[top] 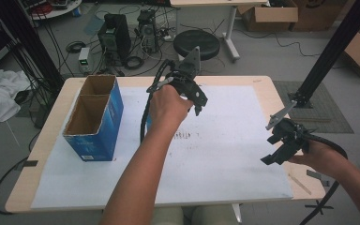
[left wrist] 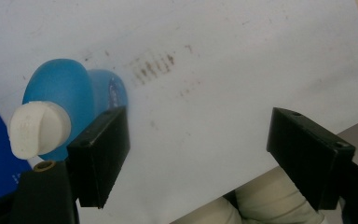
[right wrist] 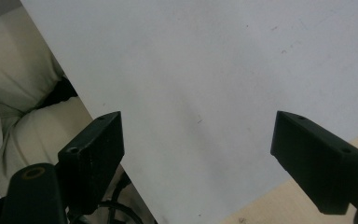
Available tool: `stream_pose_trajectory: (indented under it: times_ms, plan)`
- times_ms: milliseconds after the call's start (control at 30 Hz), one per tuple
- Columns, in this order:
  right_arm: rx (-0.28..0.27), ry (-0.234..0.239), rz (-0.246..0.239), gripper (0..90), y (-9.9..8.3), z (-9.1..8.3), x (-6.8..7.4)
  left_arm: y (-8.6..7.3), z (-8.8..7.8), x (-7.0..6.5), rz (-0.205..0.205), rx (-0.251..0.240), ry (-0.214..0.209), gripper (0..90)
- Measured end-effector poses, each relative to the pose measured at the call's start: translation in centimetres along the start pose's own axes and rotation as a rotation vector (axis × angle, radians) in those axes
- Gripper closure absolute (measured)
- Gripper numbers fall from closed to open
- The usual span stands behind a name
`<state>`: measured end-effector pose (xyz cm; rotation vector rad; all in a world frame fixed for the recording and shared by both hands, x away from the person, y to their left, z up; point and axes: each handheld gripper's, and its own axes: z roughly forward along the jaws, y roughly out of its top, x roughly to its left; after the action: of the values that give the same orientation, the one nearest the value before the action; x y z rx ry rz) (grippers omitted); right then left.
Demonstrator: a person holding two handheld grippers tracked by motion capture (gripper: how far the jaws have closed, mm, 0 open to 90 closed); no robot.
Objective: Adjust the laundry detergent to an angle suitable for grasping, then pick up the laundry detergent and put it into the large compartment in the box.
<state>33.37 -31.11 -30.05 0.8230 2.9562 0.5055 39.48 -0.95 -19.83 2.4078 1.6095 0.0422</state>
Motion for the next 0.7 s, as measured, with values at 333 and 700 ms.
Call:
stream_pose_trajectory:
  times_ms: [333,700]
  plan:
    - [-0.006,0.003,-0.004,16.9,-0.17,0.09,0.05,-0.2,0.1,-0.06,0.006,0.005,0.012,21.9]
    - [-0.013,0.003,-0.004,16.8,-0.28,0.01,0.01,-0.08,-0.08,-0.28,0.013,0.005,0.011,21.8]
